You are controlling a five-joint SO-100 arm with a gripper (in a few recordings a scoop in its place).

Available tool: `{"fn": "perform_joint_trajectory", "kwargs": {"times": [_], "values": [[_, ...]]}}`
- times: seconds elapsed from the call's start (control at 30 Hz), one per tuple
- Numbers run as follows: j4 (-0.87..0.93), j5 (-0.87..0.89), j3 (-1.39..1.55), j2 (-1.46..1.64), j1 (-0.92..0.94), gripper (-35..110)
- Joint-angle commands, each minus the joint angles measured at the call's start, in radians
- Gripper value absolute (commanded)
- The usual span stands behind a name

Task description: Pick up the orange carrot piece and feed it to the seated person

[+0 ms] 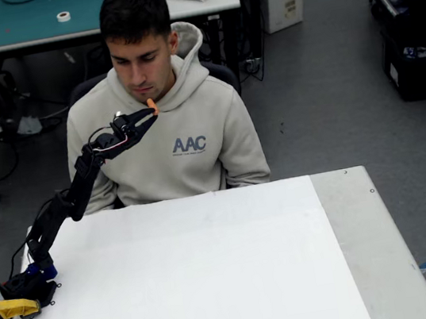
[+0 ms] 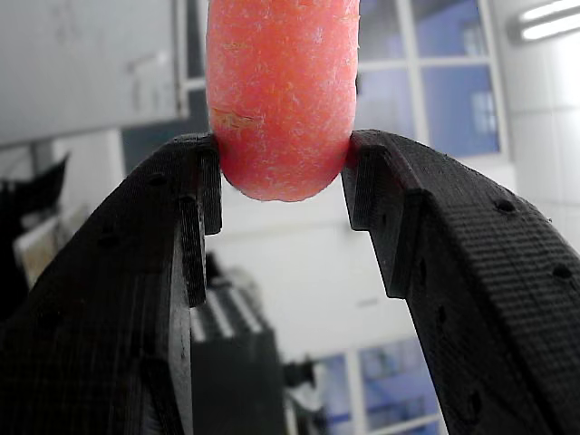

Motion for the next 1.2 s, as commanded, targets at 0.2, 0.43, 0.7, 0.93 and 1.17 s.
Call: {"fn": "perform_joint_trajectory", "kwargs": {"times": [0.2,0.43,0.7,0.93,1.17], "values": [[-0.006,-0.020,-0.092,0.037,-0.060,-2],[-0.006,-0.021,-0.092,0.034,-0.083,-2],[-0.006,-0.021,-0.092,0.021,-0.083,-2],[-0.005,-0.021,-0.092,0.021,-0.084,-2],[-0.005,-0.020,-0.092,0.021,-0.095,-2]]}}
